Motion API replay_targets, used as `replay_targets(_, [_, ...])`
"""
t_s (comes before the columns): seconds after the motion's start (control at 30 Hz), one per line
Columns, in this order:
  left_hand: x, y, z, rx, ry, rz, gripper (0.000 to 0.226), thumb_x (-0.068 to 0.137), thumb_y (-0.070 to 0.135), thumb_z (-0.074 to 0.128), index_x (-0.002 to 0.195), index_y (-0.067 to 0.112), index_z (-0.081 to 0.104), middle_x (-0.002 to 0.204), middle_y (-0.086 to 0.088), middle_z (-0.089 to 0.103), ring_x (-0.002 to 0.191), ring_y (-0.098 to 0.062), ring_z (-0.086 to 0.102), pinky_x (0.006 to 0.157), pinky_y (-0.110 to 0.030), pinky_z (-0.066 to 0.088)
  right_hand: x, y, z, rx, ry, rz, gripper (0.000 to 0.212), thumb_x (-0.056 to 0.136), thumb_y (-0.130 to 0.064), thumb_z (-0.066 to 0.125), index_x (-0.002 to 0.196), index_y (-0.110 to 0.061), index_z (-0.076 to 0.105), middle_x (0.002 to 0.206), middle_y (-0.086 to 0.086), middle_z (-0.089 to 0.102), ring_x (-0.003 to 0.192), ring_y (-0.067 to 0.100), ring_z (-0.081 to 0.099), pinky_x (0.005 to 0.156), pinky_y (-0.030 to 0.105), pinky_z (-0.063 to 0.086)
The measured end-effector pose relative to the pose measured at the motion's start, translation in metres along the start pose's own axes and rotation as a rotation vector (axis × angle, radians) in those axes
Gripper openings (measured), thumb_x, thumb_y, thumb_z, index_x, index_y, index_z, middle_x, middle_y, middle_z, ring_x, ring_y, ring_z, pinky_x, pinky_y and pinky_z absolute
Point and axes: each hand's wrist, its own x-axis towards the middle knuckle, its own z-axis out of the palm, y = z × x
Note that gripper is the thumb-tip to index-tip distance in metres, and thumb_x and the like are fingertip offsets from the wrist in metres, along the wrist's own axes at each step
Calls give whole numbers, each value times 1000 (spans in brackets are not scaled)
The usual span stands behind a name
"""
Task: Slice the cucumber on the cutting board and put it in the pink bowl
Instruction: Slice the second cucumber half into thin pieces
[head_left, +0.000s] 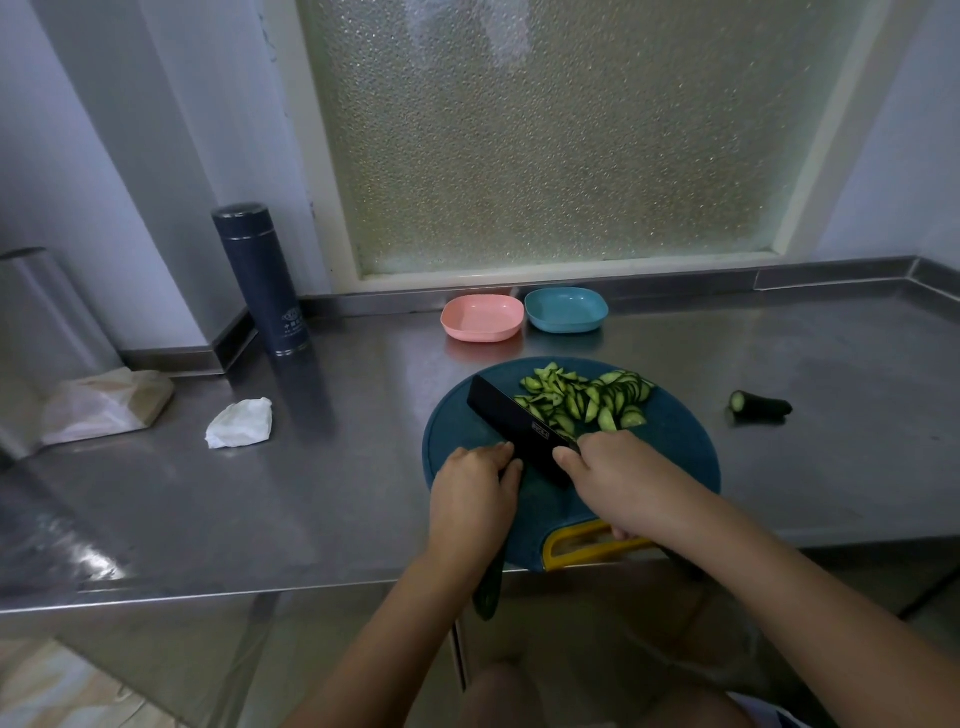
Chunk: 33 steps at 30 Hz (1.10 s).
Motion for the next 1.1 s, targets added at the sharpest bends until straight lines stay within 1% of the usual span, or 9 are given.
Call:
replay_targets(0.13, [0, 0, -1, -10, 10, 7, 28, 93, 22, 53, 117, 14, 65, 114, -1, 68, 103, -22, 59, 87, -29, 44, 3, -1, 1, 2, -13, 4, 46, 103, -39, 25, 96, -7, 58, 64, 11, 64, 41, 15, 54, 36, 17, 35])
replay_targets(0.33, [1, -2, 2, -6, 2, -2, 28, 93, 22, 55, 117, 12, 65, 111, -4, 69, 102, -24, 60, 86, -32, 47, 13, -9, 6, 6, -47, 27, 45, 103, -37, 27, 89, -5, 56, 53, 7, 54, 36, 15, 50, 31, 18, 36])
replay_targets(0.43, [0, -2, 3, -14, 6, -6, 29, 93, 23, 54, 119, 13, 64, 113, -3, 68, 103, -21, 59, 87, -29, 44, 15, -10, 12, 11, -32, 36, 46, 103, -37, 28, 89, -5, 58, 59, 6, 53, 42, 16, 51, 39, 24, 41])
replay_targets(0.53, [-2, -2, 2, -35, 24, -7, 30, 92, 23, 55, 119, 15, 63, 116, -2, 66, 105, -17, 57, 85, -17, 36, 14, -9, 13, 18, -7, 48, 43, 103, -36, 29, 89, -7, 57, 63, 4, 51, 48, 15, 48, 49, 27, 41])
replay_targets(0.6, [-2, -2, 0, -51, 30, -18, 30, 92, 24, 56, 119, 15, 64, 113, -3, 65, 101, -15, 57, 80, -13, 33, 13, -7, 11, 20, -6, 68, 43, 103, -37, 28, 91, -6, 57, 64, 6, 52, 46, 15, 50, 46, 26, 41])
replay_targets(0.73, [-1, -1, -1, -49, 37, -29, 31, 92, 25, 56, 120, 16, 63, 106, -5, 64, 94, -15, 58, 71, -14, 32, 11, -4, 9, 19, -22, 62, 46, 103, -39, 28, 95, -6, 58, 63, 9, 60, 42, 16, 55, 44, 24, 44])
replay_targets(0.83, [-1, -1, -1, -45, 38, -33, 31, 93, 26, 55, 121, 15, 62, 108, -5, 65, 96, -16, 58, 73, -14, 33, 9, -5, 9, 22, -38, 43, 48, 103, -39, 28, 92, -5, 59, 60, 10, 59, 40, 16, 54, 40, 22, 41])
replay_targets(1.0, [-1, 0, -1, -32, 44, -27, 31, 93, 27, 54, 121, 16, 63, 108, -5, 65, 97, -17, 58, 79, -19, 38, 1, -6, 4, -8, -31, 35, 47, 103, -39, 26, 94, -6, 58, 54, 6, 56, 38, 13, 51, 38, 20, 37])
replay_targets(1.1, [-1, 0, -2, -36, 52, -30, 31, 92, 27, 55, 120, 16, 64, 108, -4, 66, 96, -16, 59, 77, -17, 36, -1, -6, 0, -22, -31, 29, 48, 103, -39, 25, 96, -6, 59, 60, 8, 60, 41, 14, 52, 35, 17, 34])
